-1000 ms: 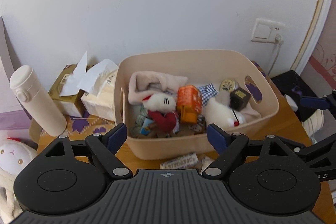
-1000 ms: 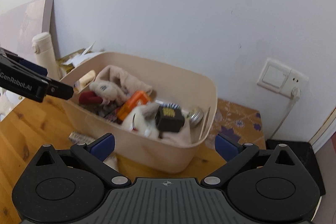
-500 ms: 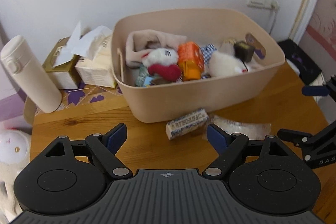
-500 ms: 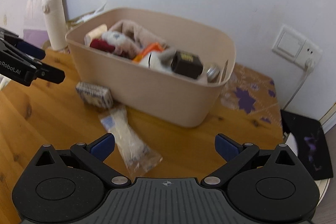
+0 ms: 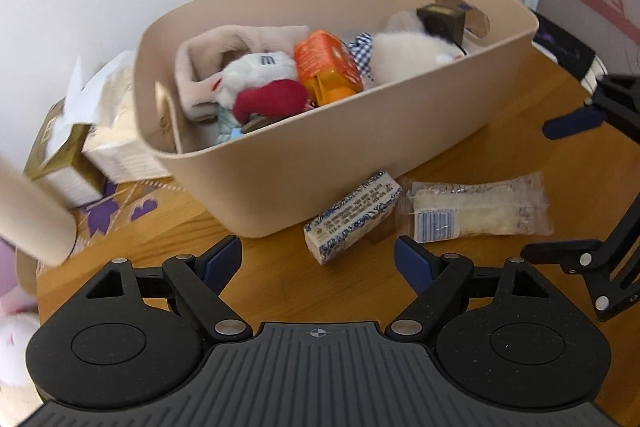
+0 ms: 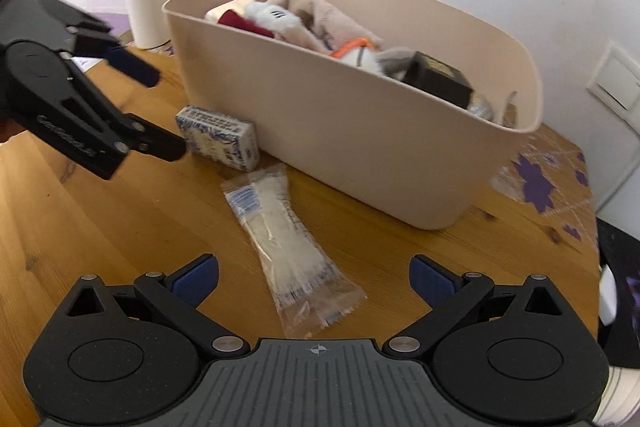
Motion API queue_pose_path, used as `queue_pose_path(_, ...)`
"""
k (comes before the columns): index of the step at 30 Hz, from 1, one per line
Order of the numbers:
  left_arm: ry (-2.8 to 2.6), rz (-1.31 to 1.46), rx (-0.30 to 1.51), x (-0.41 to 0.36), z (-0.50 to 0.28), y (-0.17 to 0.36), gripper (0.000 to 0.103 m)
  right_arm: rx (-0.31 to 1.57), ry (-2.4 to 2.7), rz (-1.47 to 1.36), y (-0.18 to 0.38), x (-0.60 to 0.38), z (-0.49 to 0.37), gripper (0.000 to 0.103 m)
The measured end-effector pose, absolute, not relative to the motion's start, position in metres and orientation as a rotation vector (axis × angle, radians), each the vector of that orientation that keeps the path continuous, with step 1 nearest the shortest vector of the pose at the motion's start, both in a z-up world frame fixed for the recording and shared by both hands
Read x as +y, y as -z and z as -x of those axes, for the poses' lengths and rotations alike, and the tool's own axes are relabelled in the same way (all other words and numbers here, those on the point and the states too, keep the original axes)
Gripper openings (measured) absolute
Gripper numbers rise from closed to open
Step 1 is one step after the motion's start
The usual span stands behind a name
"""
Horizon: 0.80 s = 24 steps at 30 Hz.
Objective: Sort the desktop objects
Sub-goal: 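Move both tools back toward the blue-and-white box and clear plastic bag, then grasp the blue-and-white box with the left tool while the right tool grasps the plastic bag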
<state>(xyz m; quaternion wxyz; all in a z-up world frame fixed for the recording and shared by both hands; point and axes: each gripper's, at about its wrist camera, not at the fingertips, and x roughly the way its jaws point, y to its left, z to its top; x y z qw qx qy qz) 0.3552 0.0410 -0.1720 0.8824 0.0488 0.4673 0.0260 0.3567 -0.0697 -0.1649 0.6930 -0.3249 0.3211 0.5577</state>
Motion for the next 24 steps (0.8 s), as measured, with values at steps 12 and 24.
queue_pose_path(12,0.09,-0.067,1.034,0.04,-0.384,0.2,0.085,0.72,-1.277,0.736,0.186,-0.058,-0.356,0.103)
queue_pose_path(24,0.163,-0.067,1.017,0.03,-0.387,0.203,0.051,0.695,-1.323,0.749,0.191,-0.056,-0.351,0.065)
